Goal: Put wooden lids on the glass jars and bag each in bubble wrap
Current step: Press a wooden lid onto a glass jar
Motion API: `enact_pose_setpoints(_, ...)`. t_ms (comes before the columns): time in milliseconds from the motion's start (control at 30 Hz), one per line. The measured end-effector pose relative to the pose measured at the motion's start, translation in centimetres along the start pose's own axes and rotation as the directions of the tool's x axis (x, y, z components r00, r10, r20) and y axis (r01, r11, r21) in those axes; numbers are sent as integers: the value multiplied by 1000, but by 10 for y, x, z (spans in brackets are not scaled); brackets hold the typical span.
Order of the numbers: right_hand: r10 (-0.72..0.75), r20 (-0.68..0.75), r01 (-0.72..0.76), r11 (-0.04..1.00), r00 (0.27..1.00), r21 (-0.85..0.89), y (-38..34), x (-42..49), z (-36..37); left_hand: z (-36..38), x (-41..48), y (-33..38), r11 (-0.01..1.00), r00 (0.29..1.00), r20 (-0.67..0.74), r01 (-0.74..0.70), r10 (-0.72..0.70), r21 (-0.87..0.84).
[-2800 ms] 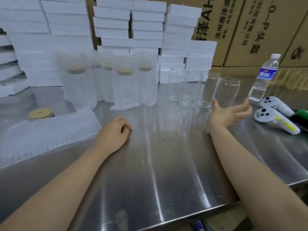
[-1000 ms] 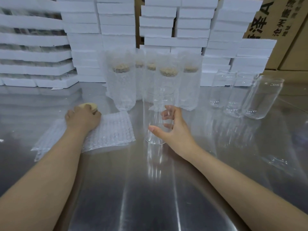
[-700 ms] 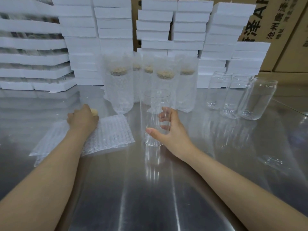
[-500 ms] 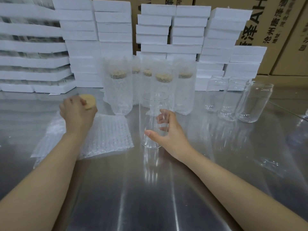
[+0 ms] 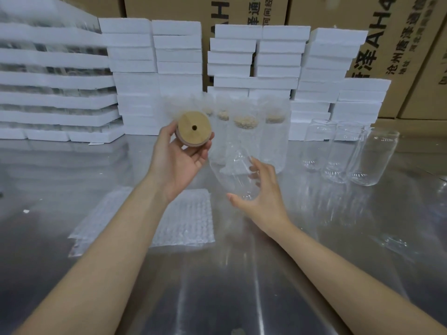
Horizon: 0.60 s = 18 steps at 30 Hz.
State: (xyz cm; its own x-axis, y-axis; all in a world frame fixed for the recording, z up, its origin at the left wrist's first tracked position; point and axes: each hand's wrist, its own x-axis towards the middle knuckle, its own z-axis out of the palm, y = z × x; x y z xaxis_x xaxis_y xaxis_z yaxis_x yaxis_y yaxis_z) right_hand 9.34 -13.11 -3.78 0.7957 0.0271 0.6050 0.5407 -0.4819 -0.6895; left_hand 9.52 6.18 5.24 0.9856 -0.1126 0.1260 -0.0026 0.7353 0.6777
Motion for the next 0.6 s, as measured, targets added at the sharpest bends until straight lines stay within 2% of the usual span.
enact_pose_setpoints(67,28,5,-28,999,1000,16,1,0,0,2,2,-3,995,997,-23,-65,67,78)
enact_pose_setpoints(133,48,42,-49,998,998,36,0,1,0,3,1,-7,917,969,13,-238,247,321)
enact_pose_setpoints(167,57,60,-60,997,997,53,-1,1,0,4,-1,-10,800,933,102,-348,344,490)
enact_pose_setpoints(233,74,88,-82,992,993,94,-4,0,0,1,-6,-16,520,855,325,-507,404,688)
enact_pose_setpoints(400,104,138,-124,981,985,147,-8,-2,0,2,-14,-28,196,802,475,-564,362,802)
enact_pose_setpoints(533,118,141,-141,976,983,166,-9,-3,-1,7,-16,-32,36,774,535,-579,338,815)
enact_pose_setpoints(600,125,149,-150,973,981,173,-8,-2,-1,8,-16,-36,-53,738,598,-615,313,787)
